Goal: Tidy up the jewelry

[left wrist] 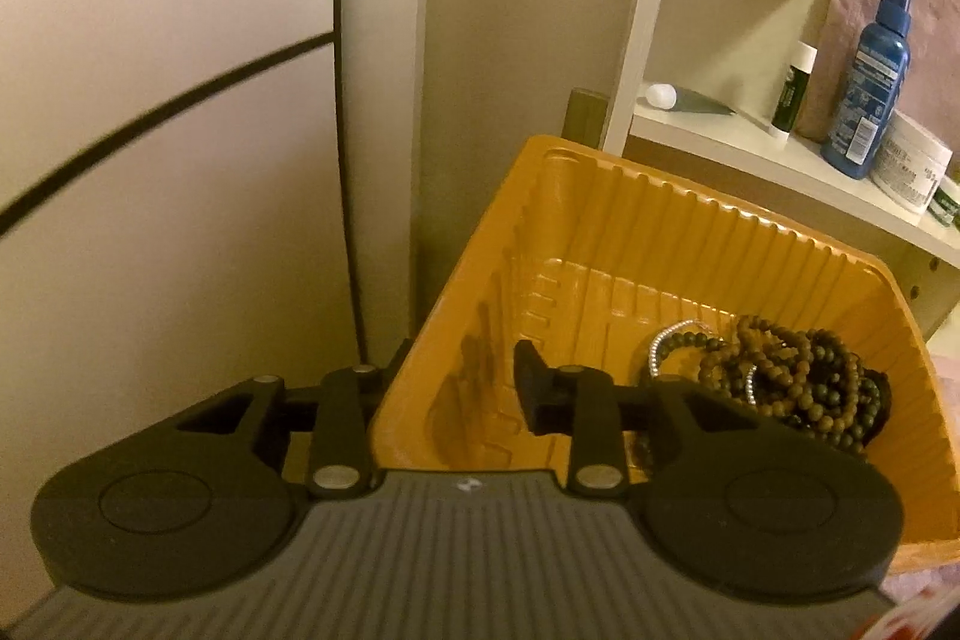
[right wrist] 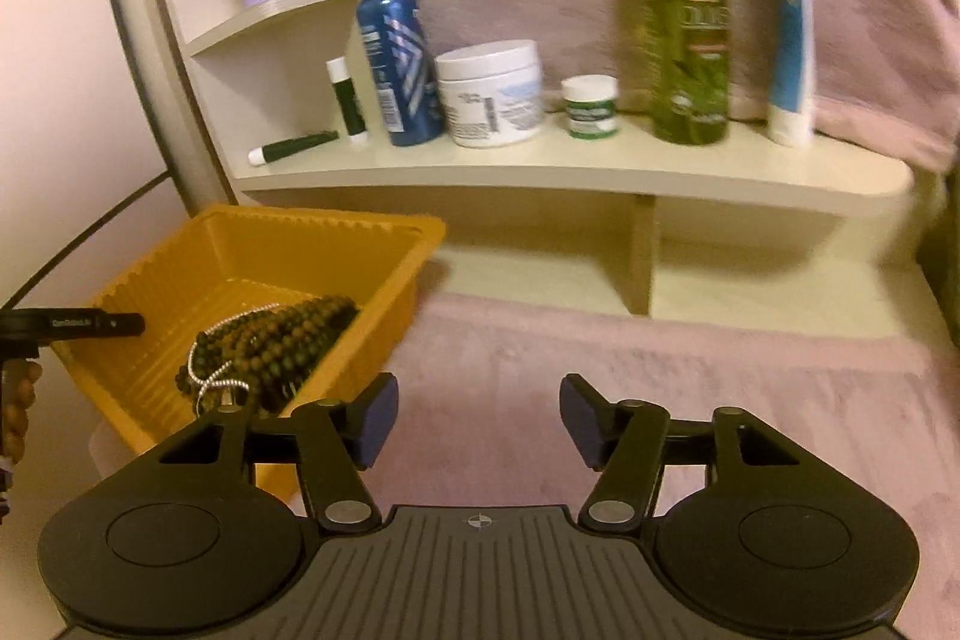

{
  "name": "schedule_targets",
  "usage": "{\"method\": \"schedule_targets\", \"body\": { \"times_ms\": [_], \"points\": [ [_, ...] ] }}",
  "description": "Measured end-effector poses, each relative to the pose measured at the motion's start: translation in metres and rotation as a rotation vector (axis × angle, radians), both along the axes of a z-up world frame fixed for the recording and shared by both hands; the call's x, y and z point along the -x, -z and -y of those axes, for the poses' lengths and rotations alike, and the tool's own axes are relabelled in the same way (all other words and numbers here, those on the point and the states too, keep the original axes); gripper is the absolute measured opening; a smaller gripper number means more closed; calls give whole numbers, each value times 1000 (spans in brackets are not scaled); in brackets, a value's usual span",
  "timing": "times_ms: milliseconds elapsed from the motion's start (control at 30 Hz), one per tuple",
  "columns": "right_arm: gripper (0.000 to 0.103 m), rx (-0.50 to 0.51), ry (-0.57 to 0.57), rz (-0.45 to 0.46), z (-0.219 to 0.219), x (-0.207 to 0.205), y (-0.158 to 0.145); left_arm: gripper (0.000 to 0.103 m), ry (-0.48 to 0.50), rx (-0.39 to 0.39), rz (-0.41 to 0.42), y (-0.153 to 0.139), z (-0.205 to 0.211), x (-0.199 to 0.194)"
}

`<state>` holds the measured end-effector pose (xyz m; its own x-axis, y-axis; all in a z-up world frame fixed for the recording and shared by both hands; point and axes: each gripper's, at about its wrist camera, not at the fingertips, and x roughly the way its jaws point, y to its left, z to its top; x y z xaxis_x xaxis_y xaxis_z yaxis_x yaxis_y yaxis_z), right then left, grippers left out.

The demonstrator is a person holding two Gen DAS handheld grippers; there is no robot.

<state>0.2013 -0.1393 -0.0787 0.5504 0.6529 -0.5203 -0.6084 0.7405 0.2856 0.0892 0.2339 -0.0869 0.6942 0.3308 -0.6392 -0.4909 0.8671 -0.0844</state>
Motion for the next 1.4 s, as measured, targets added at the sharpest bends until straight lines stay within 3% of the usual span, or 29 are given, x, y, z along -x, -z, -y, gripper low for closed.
{"method": "schedule_targets", "body": {
  "times_ms": [233,333,467,567,767,1067,1400],
  "points": [
    [64,-42,76,-57,21,24,-3,65,7,54,79,-5,-7,12],
    [64,-49,100,-83,31,33,-5,65,3,49,95,-15,-10,23],
    [64,-23,137,-114,41,43,-10,65,4,-20,68,-35,-3,39],
    [64,2,153,-116,47,52,-14,65,46,-87,50,-57,18,51],
    [64,21,125,-85,61,71,-24,66,186,-148,0,-91,83,64],
    [64,50,147,-170,81,96,-29,67,341,-56,-86,-88,176,61],
    [64,77,193,-211,102,114,-33,66,422,10,-145,-81,231,54]
  ]
}}
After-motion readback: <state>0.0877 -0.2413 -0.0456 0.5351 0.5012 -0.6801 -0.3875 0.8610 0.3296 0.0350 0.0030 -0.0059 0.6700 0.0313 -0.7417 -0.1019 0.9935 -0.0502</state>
